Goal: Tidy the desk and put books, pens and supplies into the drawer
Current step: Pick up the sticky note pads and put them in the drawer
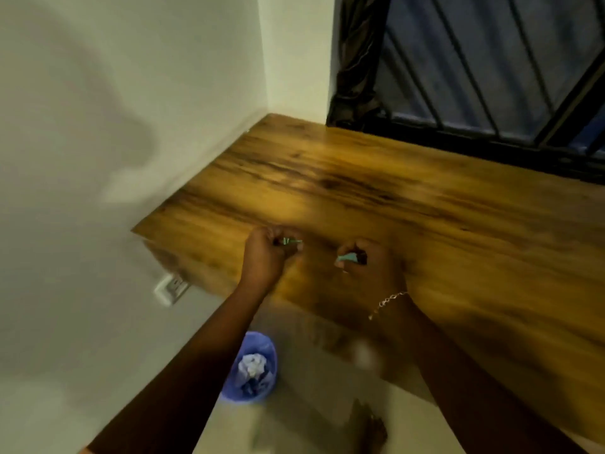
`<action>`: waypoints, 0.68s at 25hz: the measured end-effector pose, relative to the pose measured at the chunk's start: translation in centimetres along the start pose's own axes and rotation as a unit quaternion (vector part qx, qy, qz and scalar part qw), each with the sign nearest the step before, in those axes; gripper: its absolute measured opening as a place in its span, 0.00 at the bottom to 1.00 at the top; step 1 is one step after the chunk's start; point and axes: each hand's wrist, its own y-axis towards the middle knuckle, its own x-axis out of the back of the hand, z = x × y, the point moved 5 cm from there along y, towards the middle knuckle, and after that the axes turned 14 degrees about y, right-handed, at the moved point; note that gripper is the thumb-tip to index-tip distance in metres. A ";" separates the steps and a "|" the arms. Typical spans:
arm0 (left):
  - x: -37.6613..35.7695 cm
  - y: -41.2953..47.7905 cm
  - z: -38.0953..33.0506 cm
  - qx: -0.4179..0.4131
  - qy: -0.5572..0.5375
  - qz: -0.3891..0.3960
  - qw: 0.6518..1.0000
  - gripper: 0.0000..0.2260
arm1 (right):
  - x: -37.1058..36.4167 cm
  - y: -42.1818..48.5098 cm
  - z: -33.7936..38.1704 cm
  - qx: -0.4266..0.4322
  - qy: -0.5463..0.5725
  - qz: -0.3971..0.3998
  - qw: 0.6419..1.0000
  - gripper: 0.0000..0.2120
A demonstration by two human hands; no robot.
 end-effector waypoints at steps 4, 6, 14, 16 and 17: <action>4.8 -5.0 6.1 0.102 -0.050 0.026 0.993 0.11 | -8.8 -2.8 1.1 0.029 -0.017 0.108 0.994 0.07; 6.3 -6.6 9.4 0.150 -0.037 0.047 0.987 0.11 | -12.8 -3.6 0.9 0.051 -0.053 0.173 0.982 0.10; 7.0 -7.0 16.7 0.200 0.117 0.062 0.971 0.05 | -22.8 -4.1 -3.2 0.111 -0.279 0.334 0.893 0.19; 6.5 -6.4 17.4 0.195 0.154 0.109 0.963 0.19 | -23.6 -3.8 -3.5 0.115 -0.302 0.338 0.884 0.21; 6.4 -6.3 17.8 0.182 0.184 0.123 0.958 0.23 | -23.9 -3.6 -3.8 0.122 -0.307 0.332 0.883 0.22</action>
